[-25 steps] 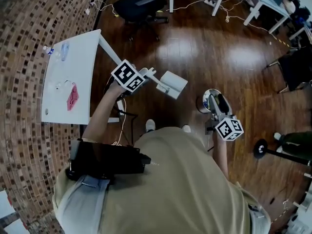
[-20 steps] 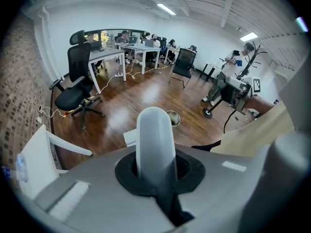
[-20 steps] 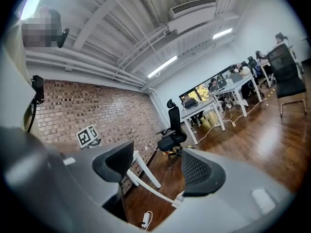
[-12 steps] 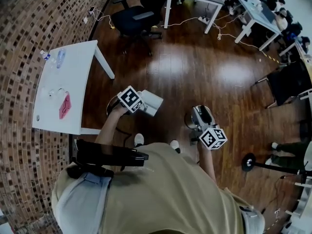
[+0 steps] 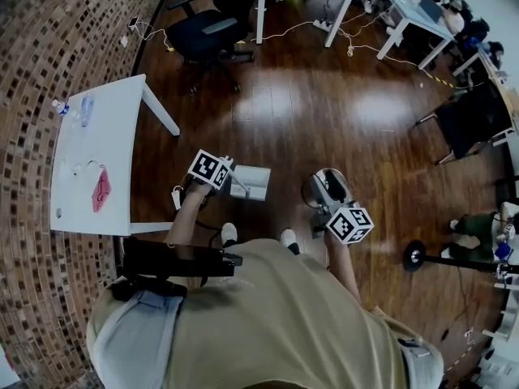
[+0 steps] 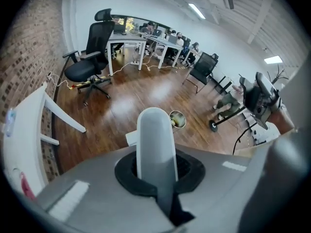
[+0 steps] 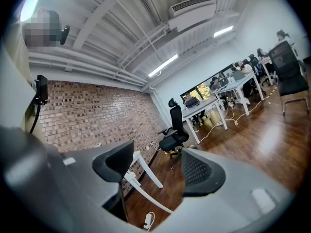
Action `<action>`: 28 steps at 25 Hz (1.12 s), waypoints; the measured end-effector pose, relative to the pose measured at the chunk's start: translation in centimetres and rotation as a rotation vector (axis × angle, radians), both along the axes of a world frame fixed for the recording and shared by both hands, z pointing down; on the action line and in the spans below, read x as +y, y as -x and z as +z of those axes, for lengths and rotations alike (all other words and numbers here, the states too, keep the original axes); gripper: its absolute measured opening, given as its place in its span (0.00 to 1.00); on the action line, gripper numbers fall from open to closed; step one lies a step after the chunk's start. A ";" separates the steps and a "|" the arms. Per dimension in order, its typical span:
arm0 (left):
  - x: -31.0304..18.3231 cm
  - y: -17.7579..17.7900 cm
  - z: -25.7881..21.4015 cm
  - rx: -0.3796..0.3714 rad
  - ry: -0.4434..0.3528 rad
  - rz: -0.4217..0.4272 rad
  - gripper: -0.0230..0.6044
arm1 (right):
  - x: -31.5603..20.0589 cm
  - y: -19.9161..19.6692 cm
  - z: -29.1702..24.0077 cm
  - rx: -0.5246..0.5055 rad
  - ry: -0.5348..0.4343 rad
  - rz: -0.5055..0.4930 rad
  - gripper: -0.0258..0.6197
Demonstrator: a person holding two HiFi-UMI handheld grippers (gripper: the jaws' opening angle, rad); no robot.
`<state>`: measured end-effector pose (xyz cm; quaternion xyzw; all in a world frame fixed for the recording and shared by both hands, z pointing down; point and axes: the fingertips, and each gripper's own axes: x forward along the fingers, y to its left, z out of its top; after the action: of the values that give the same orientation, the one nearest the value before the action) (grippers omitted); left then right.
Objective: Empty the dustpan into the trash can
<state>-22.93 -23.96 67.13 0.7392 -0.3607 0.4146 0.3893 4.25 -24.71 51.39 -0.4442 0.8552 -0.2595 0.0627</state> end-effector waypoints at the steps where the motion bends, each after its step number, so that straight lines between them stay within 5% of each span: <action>1: 0.0 0.1 0.5 0.010 0.003 -0.025 0.04 | 0.1 -0.1 0.0 0.000 0.001 0.005 0.49; 5: -0.4 -0.2 2.4 0.029 -0.006 -0.095 0.04 | 0.0 -0.1 -0.1 0.003 -0.009 0.007 0.49; 12: -2.2 -3.0 6.2 -0.029 -0.078 -0.028 0.04 | 0.0 -1.0 0.5 0.017 0.014 0.036 0.49; 20: -3.1 -2.6 12.5 -0.113 -0.171 -0.004 0.04 | 0.3 -1.9 0.6 0.032 0.010 0.059 0.49; 28: -4.2 -0.4 13.9 -0.198 -0.178 -0.051 0.04 | 1.5 -2.2 1.9 0.040 0.050 0.067 0.49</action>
<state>-22.51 -28.14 81.02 0.7168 -0.4515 0.4417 0.2953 6.46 -23.24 53.29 -0.4790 0.8344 -0.2694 0.0432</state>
